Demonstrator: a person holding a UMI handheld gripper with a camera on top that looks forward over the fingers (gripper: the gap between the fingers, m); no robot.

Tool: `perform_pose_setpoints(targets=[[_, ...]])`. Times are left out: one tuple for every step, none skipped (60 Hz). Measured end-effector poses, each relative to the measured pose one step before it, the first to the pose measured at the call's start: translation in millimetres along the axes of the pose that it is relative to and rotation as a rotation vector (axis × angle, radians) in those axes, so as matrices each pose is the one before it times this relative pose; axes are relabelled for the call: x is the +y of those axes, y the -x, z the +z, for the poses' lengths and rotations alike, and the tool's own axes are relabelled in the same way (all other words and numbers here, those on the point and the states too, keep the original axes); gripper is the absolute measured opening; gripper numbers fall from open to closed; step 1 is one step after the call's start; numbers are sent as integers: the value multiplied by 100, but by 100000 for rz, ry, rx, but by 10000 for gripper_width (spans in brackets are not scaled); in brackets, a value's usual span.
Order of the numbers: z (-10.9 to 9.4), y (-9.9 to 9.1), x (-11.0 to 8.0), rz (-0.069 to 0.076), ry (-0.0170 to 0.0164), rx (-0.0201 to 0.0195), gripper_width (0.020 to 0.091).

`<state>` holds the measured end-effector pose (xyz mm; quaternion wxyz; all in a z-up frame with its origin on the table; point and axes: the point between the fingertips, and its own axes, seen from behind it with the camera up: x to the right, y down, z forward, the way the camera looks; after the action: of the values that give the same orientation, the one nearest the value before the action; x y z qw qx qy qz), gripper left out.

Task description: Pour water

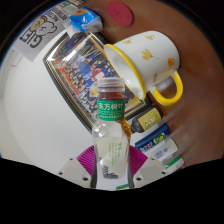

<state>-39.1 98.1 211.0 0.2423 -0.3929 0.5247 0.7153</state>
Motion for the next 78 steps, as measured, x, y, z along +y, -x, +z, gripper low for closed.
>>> perform_pose_setpoints(targets=[[31,-68,-50,-342,131,341,418],[13,-25,6,-283,241,237,417],[-3,-20,32,-433,281,343,417],[10,-44,35,-738,280,531,418],[8,-73,30,-1143,298,776,418],[-45,15,105,-1480,297,1095,418],[-3,-73,60,-2076,467,1084,418],[-6,-48,55,-2582,469,1101,419],[-10,3,65,-2922,517,1058,419],[-34,48,89,-3235,535,1097,420],[-285,333,245,-2842,270,739,420],[97,-27,46,-4332,523,1528,420],[-58,131,98,-4422,710,1233,420],[-61,161,53,-4836,648,1287,419],[-69,172,9,-5141,531,1304,419],[-97,189,4,-5474,525,1371,418],[-76,192,-74,-5773,528,1406,418],[-94,211,-124,-6121,471,1370,418],[-519,371,-124,-5786,222,840,418],[48,183,-200,-6828,-36,1890,419],[-212,234,-389,-6737,-155,1344,420],[-225,239,-457,-6786,-354,1238,419],[-278,197,-508,-6937,-531,1111,419],[-241,170,-631,-6860,-686,989,420],[-257,119,-690,-6739,-803,1025,420],[-254,9,-733,-6399,-885,1094,418],[-324,-27,-821,-5734,-967,1173,417],[-335,-93,-717,-5809,-961,1259,418],[-311,-195,-777,-5678,-1000,1317,419],[-252,-324,-700,-5444,-933,1319,418],[-221,-435,-684,-5104,-828,1369,419],[-223,-527,-656,-4883,-837,1538,418],[-227,-760,-793,-4242,-865,1472,418],[-157,-755,-527,-4668,-862,1848,419],[100,-799,-592,-4269,-974,2065,419],[-86,-832,-406,-4570,-722,1859,419],[-66,-884,-324,-4347,-561,1847,419],[-29,-924,-215,-4194,-427,1826,419],[30,-972,-111,-3850,-308,1963,419],[45,-989,-18,-3667,-137,2031,418],[103,-1031,78,-3425,48,2048,418],[196,-981,207,-3258,298,1930,418],[-157,-1251,436,-3670,-413,656,416],[504,-820,230,-2391,1862,2257,418],[301,-892,515,-2766,1063,1784,418],[280,-843,540,-2415,931,1718,417],[278,-785,548,-2067,712,1487,416],[300,-678,587,-1708,652,1177,417],[309,-533,656,-1518,843,843,416],[320,-525,688,-1330,929,611,417],[191,-577,892,-1546,190,289,417],[298,-557,731,-874,1238,604,416],[347,-491,699,-804,1200,711,415],[322,-402,701,-783,1113,555,415],[316,-297,684,-798,1089,308,417],[314,-227,695,-865,1021,74,416],[297,-203,712,-851,1053,-1,416],[279,-235,705,-864,1036,128,416],[242,-225,671,-971,972,275,417],[233,-204,629,-1045,908,210,418],[286,-5,659,-1142,60,284,418],[200,-137,520,-743,739,-104,418],[181,-114,495,-566,615,-51,417],[161,-85,480,-375,592,-27,419],[126,-49,458,-184,560,-80,419],[106,31,443,-8,493,-290,418],[125,21,423,109,486,-271,419],[117,31,421,133,594,-340,421],[100,22,420,186,721,-307,420],[121,-4,483,7,379,-91,420],[28,27,396,134,757,-106,428],[-166,48,-318,238,-1438,13,424],[-10,82,-81,207,-1225,-184,424],[-74,25,251,-168,367,-69,426],[-45,-42,-92,84,-790,99,427],[-11,-12,46,234,-242,-51,429],[-80,-1,25,418,46,107,441],[31,-25,-33,500,-306,-24,451]])
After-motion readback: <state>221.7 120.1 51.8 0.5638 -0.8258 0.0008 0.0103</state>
